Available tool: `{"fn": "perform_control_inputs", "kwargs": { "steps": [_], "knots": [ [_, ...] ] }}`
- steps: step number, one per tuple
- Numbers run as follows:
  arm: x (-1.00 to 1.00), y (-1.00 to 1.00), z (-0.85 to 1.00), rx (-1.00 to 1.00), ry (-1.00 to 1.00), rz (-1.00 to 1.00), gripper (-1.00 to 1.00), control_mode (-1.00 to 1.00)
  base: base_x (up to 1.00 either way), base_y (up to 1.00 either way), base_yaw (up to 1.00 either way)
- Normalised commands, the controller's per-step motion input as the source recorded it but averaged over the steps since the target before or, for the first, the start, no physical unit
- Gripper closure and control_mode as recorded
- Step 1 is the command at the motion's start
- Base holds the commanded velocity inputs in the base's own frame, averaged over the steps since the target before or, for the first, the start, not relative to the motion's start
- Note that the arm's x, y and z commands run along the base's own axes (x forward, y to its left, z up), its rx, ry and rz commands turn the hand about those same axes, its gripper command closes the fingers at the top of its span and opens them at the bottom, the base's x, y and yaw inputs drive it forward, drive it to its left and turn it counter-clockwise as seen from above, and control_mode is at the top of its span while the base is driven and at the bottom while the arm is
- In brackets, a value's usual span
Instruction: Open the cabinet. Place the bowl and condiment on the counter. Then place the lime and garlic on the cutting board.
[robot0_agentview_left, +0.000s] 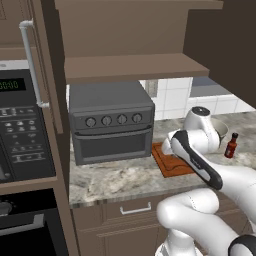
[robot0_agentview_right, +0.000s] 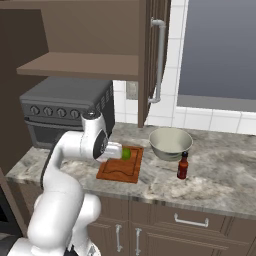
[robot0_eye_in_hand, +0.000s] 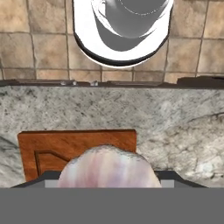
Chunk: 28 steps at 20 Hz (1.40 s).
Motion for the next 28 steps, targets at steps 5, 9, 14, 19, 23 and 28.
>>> {"fn": "perform_control_inputs", "kwargs": {
  "steps": [5, 9, 14, 19, 23, 28],
  "knots": [
    [0.40, -0.16, -0.10, 0.00, 0.00, 0.00, 1.00, -1.00, 0.00, 0.00, 0.00],
    [0.35, -0.14, -0.16, 0.00, 0.01, 0.00, 1.00, -1.00, 0.00, 0.00, 0.00],
    [0.23, -0.06, -0.21, 0.00, 0.02, 0.00, 1.00, -1.00, 0.00, 0.00, 0.00],
    [0.24, 0.00, -0.29, 0.00, 0.04, 0.00, 1.00, -1.00, 0.00, 0.00, 0.00],
    [0.19, 0.00, -0.32, 0.00, 0.04, 0.00, 1.00, -1.00, 0.00, 0.00, 0.00],
    [0.16, 0.00, -0.33, 0.00, 0.04, 0.00, 1.00, -1.00, 0.00, 0.00, 0.00]
  ]
}}
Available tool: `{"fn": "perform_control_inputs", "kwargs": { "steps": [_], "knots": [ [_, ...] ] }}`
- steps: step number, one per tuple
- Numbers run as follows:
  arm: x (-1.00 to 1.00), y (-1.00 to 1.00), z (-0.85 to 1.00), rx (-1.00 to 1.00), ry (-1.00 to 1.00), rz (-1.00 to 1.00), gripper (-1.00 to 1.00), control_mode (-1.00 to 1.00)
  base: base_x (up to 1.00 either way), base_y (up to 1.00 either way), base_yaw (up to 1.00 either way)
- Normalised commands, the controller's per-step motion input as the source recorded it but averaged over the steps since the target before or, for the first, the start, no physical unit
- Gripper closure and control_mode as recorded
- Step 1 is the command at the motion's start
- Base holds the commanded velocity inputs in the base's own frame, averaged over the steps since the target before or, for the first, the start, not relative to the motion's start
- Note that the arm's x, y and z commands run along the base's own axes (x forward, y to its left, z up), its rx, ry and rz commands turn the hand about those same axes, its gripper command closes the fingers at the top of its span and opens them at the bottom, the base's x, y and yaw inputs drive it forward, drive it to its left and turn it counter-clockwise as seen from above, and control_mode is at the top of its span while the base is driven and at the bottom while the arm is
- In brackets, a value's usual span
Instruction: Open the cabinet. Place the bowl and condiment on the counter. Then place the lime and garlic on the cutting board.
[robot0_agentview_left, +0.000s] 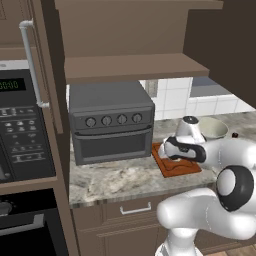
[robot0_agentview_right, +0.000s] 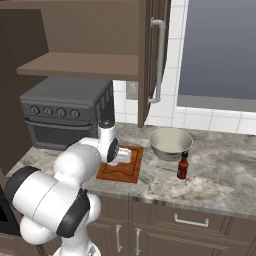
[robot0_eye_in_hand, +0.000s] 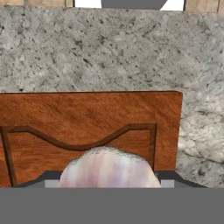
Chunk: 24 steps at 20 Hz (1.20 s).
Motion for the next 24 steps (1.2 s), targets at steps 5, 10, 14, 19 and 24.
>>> {"fn": "perform_control_inputs", "kwargs": {
  "steps": [5, 10, 14, 19, 24],
  "knots": [
    [0.02, 0.00, -0.30, -0.01, 0.03, 0.00, 1.00, -1.00, 0.00, 0.00, 0.00],
    [0.00, 0.00, -0.23, 0.00, 0.02, 0.00, 1.00, -1.00, 0.00, 0.00, 0.00],
    [0.02, -0.01, -0.22, 0.00, 0.02, 0.00, 1.00, -1.00, 0.00, 0.00, 0.00],
    [0.06, 0.00, -0.21, 0.00, 0.03, 0.00, 1.00, -1.00, 0.00, 0.00, 0.00],
    [0.01, 0.00, -0.11, -0.01, 0.01, 0.00, -1.00, -1.00, 0.00, 0.00, 0.00]
  ]
}}
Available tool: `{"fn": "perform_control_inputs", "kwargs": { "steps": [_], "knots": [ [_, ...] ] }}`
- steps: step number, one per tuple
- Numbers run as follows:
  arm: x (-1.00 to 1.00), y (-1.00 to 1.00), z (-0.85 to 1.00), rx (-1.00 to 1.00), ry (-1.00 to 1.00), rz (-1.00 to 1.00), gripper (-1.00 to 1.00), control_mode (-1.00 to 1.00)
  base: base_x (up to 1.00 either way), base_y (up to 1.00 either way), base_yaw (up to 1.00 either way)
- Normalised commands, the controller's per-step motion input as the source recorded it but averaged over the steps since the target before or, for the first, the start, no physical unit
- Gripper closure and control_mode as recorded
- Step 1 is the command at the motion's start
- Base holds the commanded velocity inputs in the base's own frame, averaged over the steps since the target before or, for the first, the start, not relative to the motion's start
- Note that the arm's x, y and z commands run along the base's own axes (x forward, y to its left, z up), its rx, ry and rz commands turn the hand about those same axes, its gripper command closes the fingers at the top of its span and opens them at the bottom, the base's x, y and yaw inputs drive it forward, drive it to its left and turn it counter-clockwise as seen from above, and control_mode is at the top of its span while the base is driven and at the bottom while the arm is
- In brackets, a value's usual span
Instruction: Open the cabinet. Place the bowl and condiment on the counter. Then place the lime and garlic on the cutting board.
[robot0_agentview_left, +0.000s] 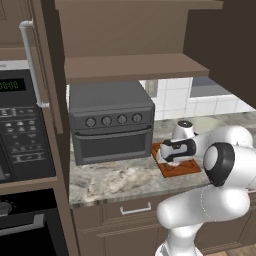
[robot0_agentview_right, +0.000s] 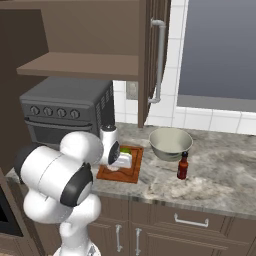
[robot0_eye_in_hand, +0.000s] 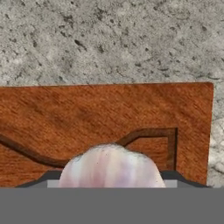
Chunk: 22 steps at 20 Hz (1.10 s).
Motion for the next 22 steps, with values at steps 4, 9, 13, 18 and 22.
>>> {"fn": "perform_control_inputs", "kwargs": {
  "steps": [4, 9, 13, 18, 22],
  "knots": [
    [-0.12, -0.23, 0.00, 0.00, 0.00, 0.00, -1.00, -1.00, 0.00, 0.00, 0.00],
    [-0.29, -0.25, 0.08, 0.00, -0.02, 0.00, -1.00, -1.00, 0.00, 0.00, 0.00],
    [-0.24, -0.08, 0.36, 0.00, -0.07, 0.00, -1.00, -1.00, 0.00, 0.00, 0.00],
    [-0.27, 0.02, 0.64, 0.00, -0.10, 0.00, -1.00, -1.00, 0.00, 0.00, 0.00],
    [-0.32, 0.14, 0.60, -0.01, -0.10, 0.00, -1.00, -1.00, 0.00, 0.00, 0.00]
  ]
}}
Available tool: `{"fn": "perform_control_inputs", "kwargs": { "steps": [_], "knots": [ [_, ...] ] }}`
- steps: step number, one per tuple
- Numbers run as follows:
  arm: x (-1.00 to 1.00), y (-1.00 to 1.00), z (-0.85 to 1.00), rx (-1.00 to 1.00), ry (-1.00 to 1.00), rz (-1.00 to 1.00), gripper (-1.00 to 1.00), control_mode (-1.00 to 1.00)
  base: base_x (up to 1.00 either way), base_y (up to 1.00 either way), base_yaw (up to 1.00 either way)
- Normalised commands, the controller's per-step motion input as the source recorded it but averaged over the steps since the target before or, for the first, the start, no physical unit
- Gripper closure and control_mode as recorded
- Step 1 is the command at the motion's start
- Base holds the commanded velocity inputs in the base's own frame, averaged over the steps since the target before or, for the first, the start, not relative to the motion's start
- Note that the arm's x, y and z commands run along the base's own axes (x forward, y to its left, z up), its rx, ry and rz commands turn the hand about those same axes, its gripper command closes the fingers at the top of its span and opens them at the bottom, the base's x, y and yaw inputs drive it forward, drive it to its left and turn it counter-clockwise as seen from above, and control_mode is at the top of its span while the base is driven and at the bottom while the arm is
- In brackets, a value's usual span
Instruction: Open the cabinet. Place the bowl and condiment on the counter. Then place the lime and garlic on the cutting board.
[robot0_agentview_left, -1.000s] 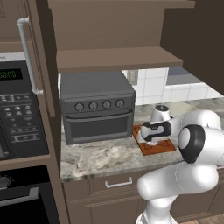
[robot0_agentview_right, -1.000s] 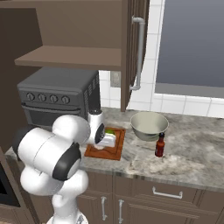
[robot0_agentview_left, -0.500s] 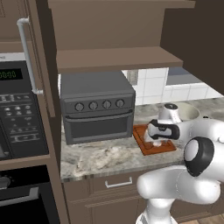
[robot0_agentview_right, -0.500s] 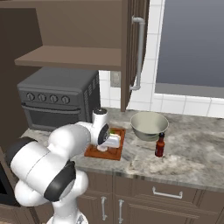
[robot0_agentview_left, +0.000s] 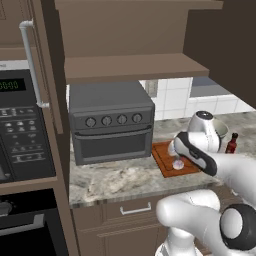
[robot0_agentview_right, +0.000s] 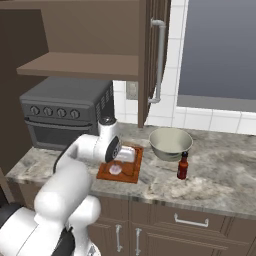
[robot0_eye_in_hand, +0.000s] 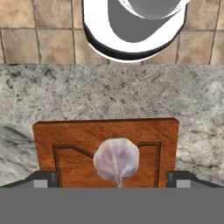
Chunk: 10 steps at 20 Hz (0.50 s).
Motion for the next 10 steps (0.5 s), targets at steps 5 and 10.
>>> {"fn": "perform_control_inputs", "kwargs": {
  "steps": [5, 10],
  "knots": [
    [-0.36, 0.15, 0.55, -0.05, -0.12, -0.02, -1.00, -1.00, 0.00, 0.00, 0.00],
    [-0.45, 0.20, 0.69, -0.06, -0.12, -0.05, -1.00, -1.00, 0.00, 0.00, 0.00]
  ]
}}
